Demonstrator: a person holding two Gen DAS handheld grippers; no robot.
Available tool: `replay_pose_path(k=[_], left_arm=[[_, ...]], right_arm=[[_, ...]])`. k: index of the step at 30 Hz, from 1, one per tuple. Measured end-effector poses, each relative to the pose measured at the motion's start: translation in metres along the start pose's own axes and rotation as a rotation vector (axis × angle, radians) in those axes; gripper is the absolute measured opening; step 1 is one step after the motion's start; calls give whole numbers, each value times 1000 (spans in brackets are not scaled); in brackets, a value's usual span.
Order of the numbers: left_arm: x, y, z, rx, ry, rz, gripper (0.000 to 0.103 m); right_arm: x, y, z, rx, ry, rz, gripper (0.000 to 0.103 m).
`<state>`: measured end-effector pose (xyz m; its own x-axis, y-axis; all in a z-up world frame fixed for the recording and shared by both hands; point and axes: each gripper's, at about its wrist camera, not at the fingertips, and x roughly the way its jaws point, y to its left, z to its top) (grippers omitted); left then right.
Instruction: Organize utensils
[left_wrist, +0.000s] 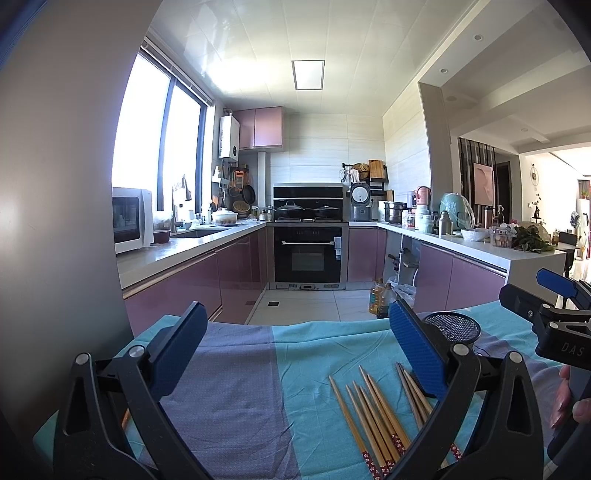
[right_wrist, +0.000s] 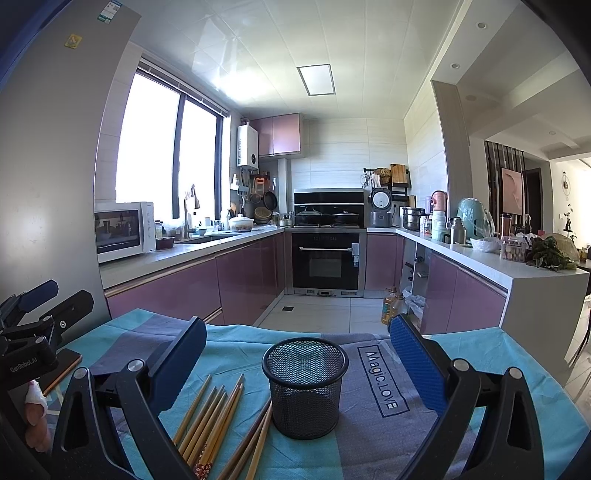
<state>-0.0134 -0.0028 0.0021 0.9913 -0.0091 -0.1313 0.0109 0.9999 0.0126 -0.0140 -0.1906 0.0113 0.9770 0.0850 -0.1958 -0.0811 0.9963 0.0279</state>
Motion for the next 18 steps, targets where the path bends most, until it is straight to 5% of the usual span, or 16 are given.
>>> replay_pose_path(k=[18], left_arm=[[0, -1, -1, 3, 1, -1, 97]], right_arm=[[1, -1, -4, 5, 0, 2, 96]])
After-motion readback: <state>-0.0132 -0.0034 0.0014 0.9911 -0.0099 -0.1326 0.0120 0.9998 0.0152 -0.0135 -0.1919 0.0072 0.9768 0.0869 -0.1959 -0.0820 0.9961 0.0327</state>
